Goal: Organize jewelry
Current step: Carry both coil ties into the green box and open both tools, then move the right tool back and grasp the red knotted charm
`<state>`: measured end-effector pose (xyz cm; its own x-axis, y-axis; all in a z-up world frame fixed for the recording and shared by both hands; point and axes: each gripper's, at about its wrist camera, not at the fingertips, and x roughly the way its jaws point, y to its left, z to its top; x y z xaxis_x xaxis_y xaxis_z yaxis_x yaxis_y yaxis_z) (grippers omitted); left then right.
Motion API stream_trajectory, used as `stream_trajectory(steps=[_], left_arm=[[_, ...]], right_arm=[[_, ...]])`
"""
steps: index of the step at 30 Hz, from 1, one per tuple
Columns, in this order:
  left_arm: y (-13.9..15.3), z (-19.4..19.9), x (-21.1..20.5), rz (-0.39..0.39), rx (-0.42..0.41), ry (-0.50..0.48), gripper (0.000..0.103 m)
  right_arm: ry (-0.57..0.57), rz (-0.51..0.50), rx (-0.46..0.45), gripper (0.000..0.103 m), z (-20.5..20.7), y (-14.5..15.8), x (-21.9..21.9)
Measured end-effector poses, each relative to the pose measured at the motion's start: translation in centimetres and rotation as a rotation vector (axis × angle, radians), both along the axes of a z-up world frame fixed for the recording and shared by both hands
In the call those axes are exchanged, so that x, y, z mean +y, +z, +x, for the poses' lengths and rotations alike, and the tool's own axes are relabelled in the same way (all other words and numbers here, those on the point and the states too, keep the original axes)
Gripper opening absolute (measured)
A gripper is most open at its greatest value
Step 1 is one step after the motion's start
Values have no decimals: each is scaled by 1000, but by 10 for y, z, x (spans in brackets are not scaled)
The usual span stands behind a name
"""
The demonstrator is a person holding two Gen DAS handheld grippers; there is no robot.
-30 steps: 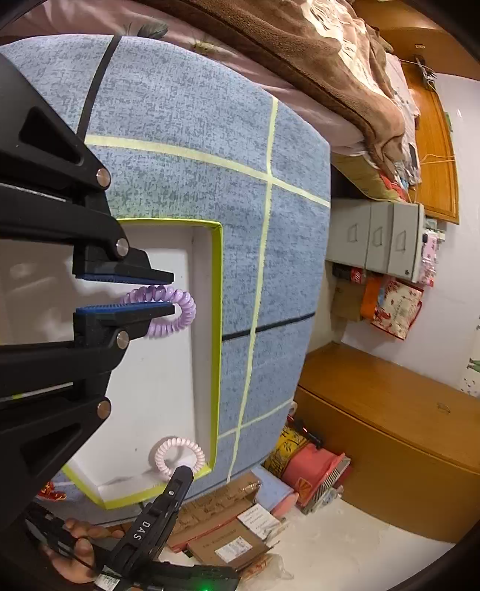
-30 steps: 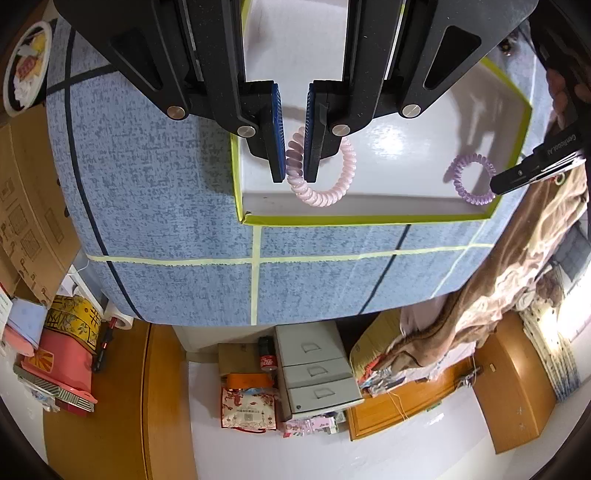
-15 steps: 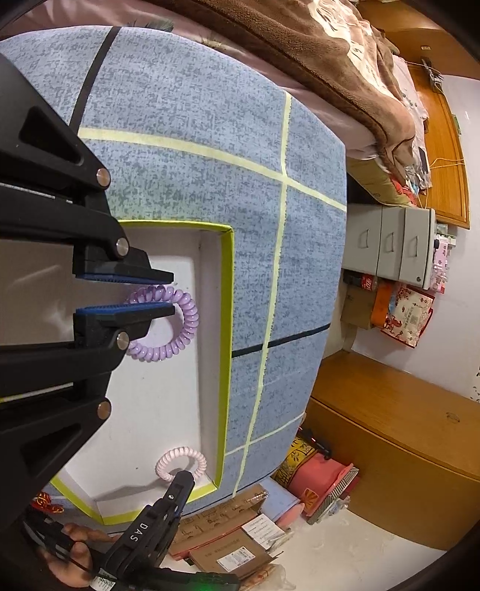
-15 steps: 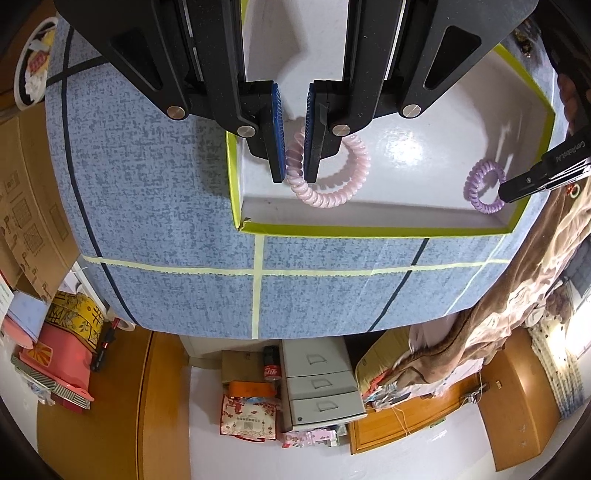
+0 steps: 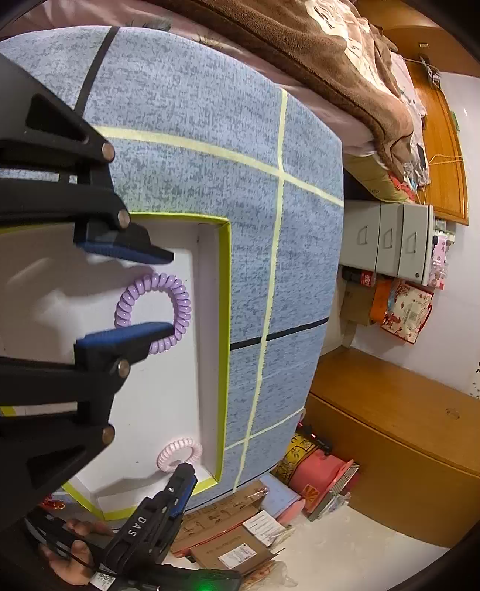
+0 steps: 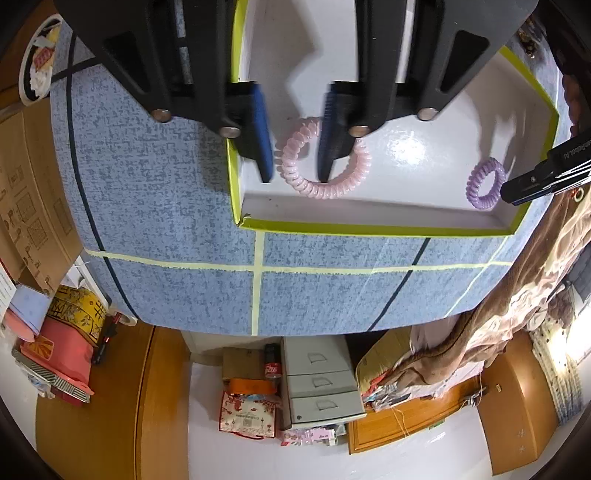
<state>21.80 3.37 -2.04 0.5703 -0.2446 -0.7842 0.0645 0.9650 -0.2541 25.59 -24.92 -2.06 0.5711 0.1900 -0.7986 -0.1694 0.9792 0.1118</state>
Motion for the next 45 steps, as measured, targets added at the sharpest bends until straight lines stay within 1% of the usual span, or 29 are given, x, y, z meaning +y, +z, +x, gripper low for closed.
stream_trajectory(steps=[2,5,10,14,16,20,22,23,27,32,35,39,42,45], left_arm=[[3,-4,3,-10,-5,1,37],[10,-12,5,-7,-29,8,43],[25,-33,12,-40,-71,16,49],[32,-58,21,-72,-103,14,50],[32,-70,22,-69,-104,14,50],[30,-94,28,-83,-112,13,51],[28,-105,30,-72,-112,25,51],[27,-109,33,-66,-113,33,51],[25,-127,41,-82,-132,55,51],[19,-150,43,-61,-144,62,52],[15,-160,44,-46,-143,52,54],[9,-173,48,-44,-139,70,55],[7,-182,51,-47,-135,75,56],[4,-186,54,-54,-131,86,56]], right_arm=[[2,11,-7,34,-3,3,-1],[10,13,-24,34,-9,10,0],[21,37,-51,34,-28,23,-1],[33,66,-76,35,-54,30,-9],[35,76,-74,35,-65,30,-14],[42,67,-73,37,-92,28,-20],[33,68,-75,43,-104,27,-23],[28,70,-72,44,-110,25,-25],[-10,48,-48,44,-131,15,-30],[-27,52,-35,44,-150,6,-32],[-36,48,-26,45,-153,0,-33],[-39,32,-16,51,-156,-5,-31],[-26,24,-17,52,-159,-5,-28],[-22,-1,7,52,-159,-11,-23]])
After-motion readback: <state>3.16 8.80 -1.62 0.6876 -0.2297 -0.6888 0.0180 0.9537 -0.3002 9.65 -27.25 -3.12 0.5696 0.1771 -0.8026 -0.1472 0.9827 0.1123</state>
